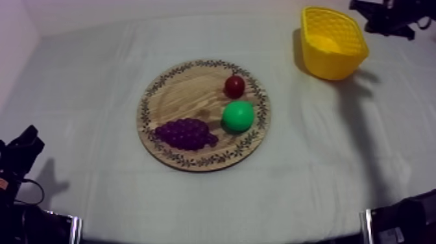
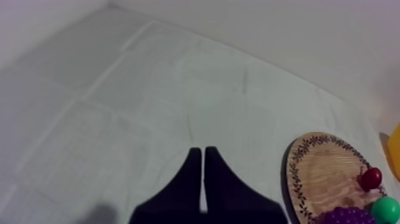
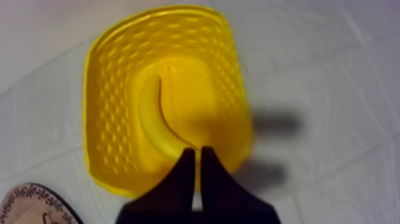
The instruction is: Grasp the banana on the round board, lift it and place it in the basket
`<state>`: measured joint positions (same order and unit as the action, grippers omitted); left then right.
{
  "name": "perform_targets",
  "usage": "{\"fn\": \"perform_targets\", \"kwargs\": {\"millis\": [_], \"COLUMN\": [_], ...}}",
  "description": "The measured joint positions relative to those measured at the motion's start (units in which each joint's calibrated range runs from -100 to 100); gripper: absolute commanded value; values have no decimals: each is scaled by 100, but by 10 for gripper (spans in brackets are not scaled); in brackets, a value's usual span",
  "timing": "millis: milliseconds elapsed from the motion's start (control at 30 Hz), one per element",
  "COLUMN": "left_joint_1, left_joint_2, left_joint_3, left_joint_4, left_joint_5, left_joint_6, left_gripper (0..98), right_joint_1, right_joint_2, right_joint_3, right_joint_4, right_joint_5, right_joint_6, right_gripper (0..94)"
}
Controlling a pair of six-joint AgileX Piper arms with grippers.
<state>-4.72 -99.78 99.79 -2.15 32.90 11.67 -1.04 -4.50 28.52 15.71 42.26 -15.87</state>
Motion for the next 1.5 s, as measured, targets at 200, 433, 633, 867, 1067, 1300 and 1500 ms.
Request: {"fn": "perform_targets", "kwargs": {"millis": [200,433,633,867,1067,1300,1500], "left_joint_1": [0,0,0,0,0,0,0], "left_joint_2": [0,0,0,0,0,0,0], "left_joint_3": [0,0,0,0,0,0,0], "left_joint_4": [0,0,0,0,0,0,0], "left_joint_5": [0,0,0,0,0,0,0], "left_joint_6": [0,0,0,0,0,0,0], "left_gripper": [1,1,1,1,1,1,1], "right_joint_1": [232,170,117,161,268,307,400], "right_joint_2": [-1391,-3116,-4596,-6379,-7761,-8860,-9108], "right_joint_3": [1100,2797,4257,5741,6744,7101,7121], "right_joint_4": [-226,-19,-25,-180,-504,-1214,-1621], "right_joint_5": [-380,-727,-791,-658,-507,-392,-440], "right_joint_6": [404,317,398,593,712,1496,2010], "right_gripper": [7,7,7,7,7,7,7]}}
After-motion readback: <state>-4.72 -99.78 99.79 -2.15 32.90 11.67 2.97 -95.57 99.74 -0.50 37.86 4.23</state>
